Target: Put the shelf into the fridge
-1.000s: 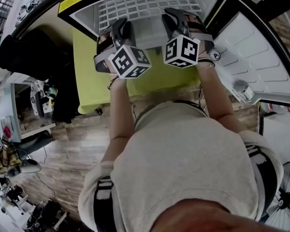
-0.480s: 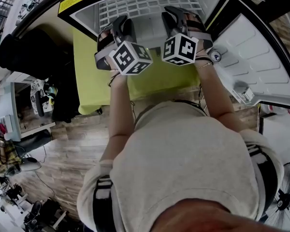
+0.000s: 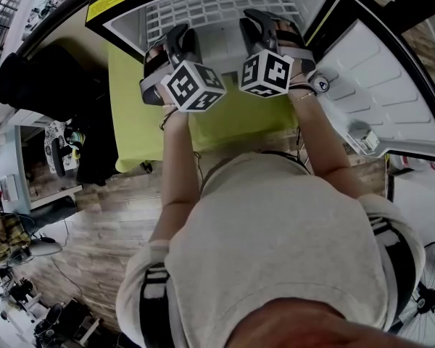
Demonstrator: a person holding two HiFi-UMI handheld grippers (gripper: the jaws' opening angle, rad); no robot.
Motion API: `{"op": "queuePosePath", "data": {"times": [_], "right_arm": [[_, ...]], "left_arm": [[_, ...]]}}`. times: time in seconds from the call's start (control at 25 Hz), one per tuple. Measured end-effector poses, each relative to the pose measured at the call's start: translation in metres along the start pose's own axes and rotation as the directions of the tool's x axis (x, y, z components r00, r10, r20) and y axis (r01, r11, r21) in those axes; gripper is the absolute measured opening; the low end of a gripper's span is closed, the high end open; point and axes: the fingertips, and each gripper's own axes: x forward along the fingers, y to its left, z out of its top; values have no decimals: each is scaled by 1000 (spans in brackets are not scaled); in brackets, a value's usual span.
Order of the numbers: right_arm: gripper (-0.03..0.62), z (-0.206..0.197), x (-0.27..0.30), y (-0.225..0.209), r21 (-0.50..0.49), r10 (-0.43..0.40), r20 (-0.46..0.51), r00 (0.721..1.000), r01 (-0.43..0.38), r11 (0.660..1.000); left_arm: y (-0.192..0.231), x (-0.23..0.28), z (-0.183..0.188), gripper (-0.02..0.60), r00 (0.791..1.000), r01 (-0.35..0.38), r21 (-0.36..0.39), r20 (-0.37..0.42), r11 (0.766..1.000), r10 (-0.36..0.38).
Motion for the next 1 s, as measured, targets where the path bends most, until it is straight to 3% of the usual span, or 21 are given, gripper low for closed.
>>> {"op": "queuePosePath", "data": {"times": [0.4, 0.48, 0.52, 0.8, 0.92, 1.0], "right_arm": [[84, 2, -10, -1, -11, 31, -10, 999, -31, 999], [83, 4, -15, -3, 3, 21, -2, 1000, -21, 1000], [83, 5, -18, -5, 15, 16, 3, 1000, -16, 1000], [75, 14, -43, -20, 174, -11, 66, 998, -1, 985], [9, 20, -55, -23, 220, -35, 102, 994, 12, 975], [9, 25, -63, -26, 270, -45, 129, 991, 8, 963]], "left_arm": [[2, -4, 0, 51, 999, 39, 10, 5, 999, -39], [4, -7, 0, 20, 1000, 20, 4, 7, 1000, -20], [5, -10, -1, -2, 1000, 11, -2, 8, 1000, -11], [-2, -28, 6, -2, 999, 29, -44, 36, 999, -28], [-4, -38, 7, -2, 998, 35, -78, 50, 996, -31], [-3, -45, 10, -2, 997, 36, -119, 66, 992, -29]]}}
